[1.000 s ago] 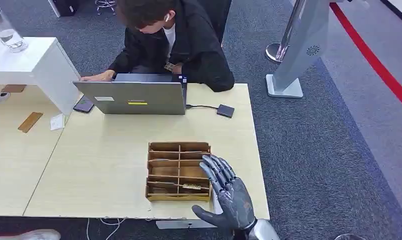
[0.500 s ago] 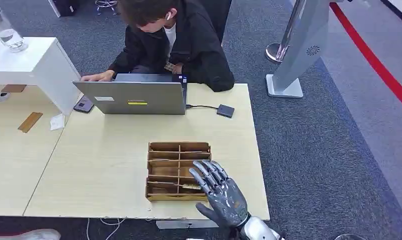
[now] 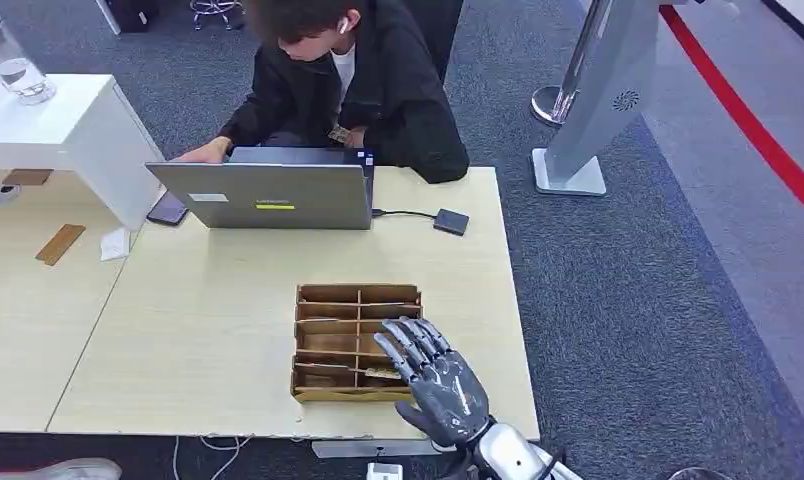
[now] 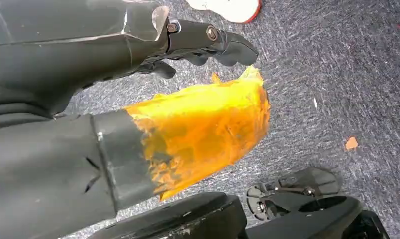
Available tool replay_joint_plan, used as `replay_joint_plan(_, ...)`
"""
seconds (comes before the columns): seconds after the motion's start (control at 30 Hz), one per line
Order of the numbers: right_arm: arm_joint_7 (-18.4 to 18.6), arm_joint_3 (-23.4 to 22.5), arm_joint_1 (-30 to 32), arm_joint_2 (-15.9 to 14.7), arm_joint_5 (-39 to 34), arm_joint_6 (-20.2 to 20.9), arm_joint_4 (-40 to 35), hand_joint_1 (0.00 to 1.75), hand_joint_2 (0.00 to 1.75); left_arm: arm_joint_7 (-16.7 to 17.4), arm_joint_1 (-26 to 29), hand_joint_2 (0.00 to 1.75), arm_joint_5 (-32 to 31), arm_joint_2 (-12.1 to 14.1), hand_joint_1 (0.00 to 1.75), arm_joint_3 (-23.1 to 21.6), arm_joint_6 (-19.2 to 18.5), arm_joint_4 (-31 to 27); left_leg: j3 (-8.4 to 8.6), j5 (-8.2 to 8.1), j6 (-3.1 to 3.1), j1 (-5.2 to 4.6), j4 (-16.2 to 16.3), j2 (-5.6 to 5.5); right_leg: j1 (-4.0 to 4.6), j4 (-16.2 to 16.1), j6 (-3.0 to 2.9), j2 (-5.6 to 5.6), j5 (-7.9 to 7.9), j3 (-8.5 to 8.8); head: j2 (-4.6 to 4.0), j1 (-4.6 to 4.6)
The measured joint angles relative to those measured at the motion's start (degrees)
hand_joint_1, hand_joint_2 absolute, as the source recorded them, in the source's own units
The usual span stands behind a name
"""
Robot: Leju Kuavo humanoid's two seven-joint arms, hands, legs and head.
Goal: Pass the card to the sensor for recognition and then transmit it.
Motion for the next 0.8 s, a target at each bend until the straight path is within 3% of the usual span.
replay_joint_plan(0.17,1.77,0.17,-1.18,0.11,0.83,1.24,1.18,0.03,1.75,0.0,0.01,0.0,-0.07,0.0,0.0,-0.17,-0.07,0.0,0.0,0.0,0.0,0.0,0.0,-0.01,0.0,0.0,0.0,0.0,0.0,0.01,0.0,0.0)
replay_joint_plan(0.2,1.9,0.17,-1.25,0.13,0.83,1.29,1.31,0.14,1.75,0.0,0.01,0.0,-0.09,0.0,0.0,-0.24,-0.07,0.0,0.0,0.0,0.0,0.0,0.0,-0.01,0.0,0.0,0.0,0.0,0.0,0.01,0.0,0.0)
replay_joint_plan(0.27,2.05,0.17,-1.32,0.2,0.83,1.46,1.53,0.16,1.75,0.0,0.01,0.0,-0.15,0.0,0.0,-0.37,-0.13,0.0,0.0,0.0,0.0,0.0,0.0,-0.01,0.0,0.0,0.0,0.0,0.0,0.0,0.0,0.02)
replay_joint_plan(0.3,2.07,0.17,-1.33,0.24,0.83,1.48,1.55,0.3,1.75,0.0,0.01,0.0,-0.2,0.0,0.0,-0.39,-0.15,0.0,0.0,0.0,0.0,0.0,0.0,0.0,0.0,0.0,0.0,0.0,0.0,0.0,0.0,0.02)
replay_joint_plan(0.37,2.1,0.17,-1.34,0.28,0.81,1.66,1.62,0.4,1.75,0.0,0.01,0.0,-0.2,0.0,0.0,-0.39,-0.18,0.0,0.0,0.0,0.0,0.0,0.0,-0.01,0.0,0.0,0.0,0.0,0.0,0.0,0.0,0.0)
replay_joint_plan(0.4,2.1,0.17,-1.36,0.31,0.81,1.75,1.68,0.61,1.75,0.0,0.01,0.0,-0.2,0.0,0.0,-0.39,-0.18,0.0,0.0,0.0,0.0,0.0,0.0,-0.01,0.0,0.0,0.0,0.0,0.0,0.0,0.0,0.02)
replay_joint_plan(0.43,2.12,0.17,-1.37,0.31,0.81,1.86,1.7,0.68,1.75,0.0,0.01,0.0,-0.2,0.0,0.0,-0.39,-0.2,0.0,0.0,0.0,0.0,0.0,0.0,-0.01,0.0,0.0,0.0,0.0,0.0,0.0,0.0,0.0)
replay_joint_plan(0.8,2.18,0.17,-1.4,0.57,0.76,2.18,1.9,0.66,1.75,0.0,0.01,0.0,-0.22,0.0,0.0,-0.42,-0.22,0.0,0.0,0.0,0.0,0.0,0.0,-0.01,0.0,0.0,0.0,0.0,0.0,0.0,0.0,0.0)
